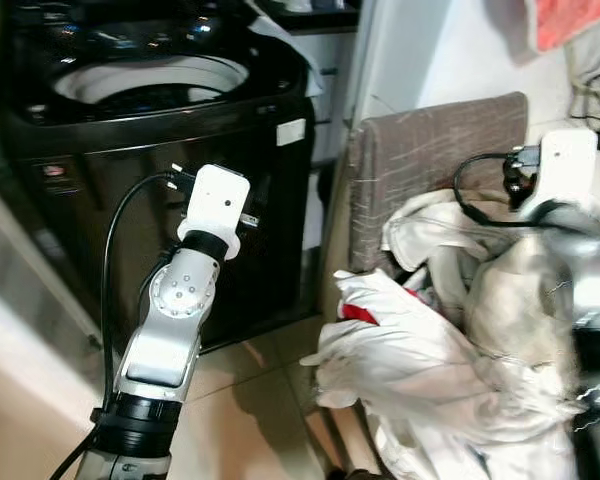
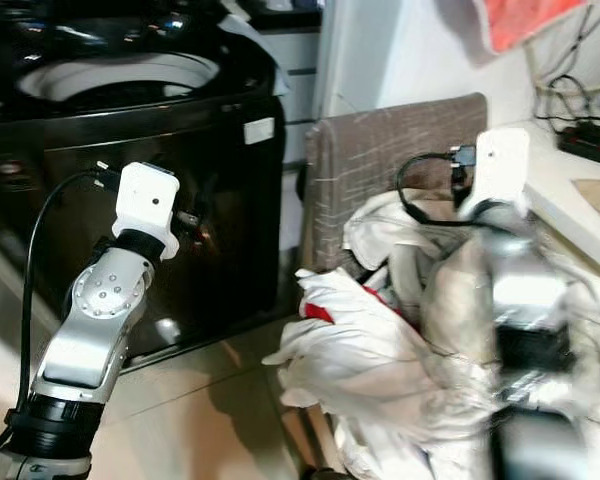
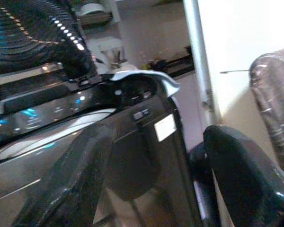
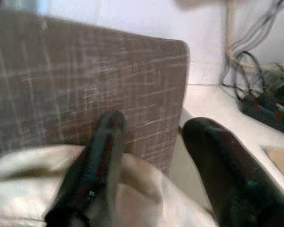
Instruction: Clothes washing
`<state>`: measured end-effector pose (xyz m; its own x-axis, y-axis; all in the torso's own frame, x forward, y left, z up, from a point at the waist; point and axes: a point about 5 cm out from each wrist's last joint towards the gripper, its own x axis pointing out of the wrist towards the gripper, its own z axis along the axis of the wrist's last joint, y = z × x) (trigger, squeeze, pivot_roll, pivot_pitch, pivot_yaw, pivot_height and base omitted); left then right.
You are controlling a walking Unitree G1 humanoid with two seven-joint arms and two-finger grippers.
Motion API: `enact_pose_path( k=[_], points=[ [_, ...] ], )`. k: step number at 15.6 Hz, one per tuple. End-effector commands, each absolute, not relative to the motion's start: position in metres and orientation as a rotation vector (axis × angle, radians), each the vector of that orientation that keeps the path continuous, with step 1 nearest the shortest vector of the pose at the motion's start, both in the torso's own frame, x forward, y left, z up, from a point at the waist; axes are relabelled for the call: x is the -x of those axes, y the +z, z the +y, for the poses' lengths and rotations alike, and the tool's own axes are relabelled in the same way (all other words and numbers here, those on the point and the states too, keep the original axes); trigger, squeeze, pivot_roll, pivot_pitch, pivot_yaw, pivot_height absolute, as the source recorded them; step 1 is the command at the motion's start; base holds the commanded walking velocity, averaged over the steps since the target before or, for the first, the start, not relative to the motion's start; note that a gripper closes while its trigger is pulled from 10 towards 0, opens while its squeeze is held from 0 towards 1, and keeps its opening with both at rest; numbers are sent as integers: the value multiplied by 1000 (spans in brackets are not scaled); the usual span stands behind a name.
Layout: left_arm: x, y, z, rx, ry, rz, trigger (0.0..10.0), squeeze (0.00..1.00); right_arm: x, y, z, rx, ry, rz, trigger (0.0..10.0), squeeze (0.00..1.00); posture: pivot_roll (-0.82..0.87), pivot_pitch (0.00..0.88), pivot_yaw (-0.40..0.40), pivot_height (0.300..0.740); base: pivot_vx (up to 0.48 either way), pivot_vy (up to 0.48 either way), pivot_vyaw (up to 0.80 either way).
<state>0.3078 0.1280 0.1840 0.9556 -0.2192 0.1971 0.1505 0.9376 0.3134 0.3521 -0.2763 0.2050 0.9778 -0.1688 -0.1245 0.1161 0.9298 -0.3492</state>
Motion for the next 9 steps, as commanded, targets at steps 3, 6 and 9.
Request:
enact_pose_path(
  k=[3,6,9],
  points=[
    [-310,186,126,-295,-217,-231,10000,0,-341,254,-319,615,43,198,10000,0,-72,0,-10,740,0,0,0],
    [-311,184,123,-271,-257,-209,10000,0,-328,244,-338,724,174,323,10000,0,-79,0,-8,740,0,0,0],
    [-311,184,120,-252,-285,-203,10000,0,-317,232,-343,717,325,402,10000,0,-85,1,-2,740,0,0,0]
  ],
)
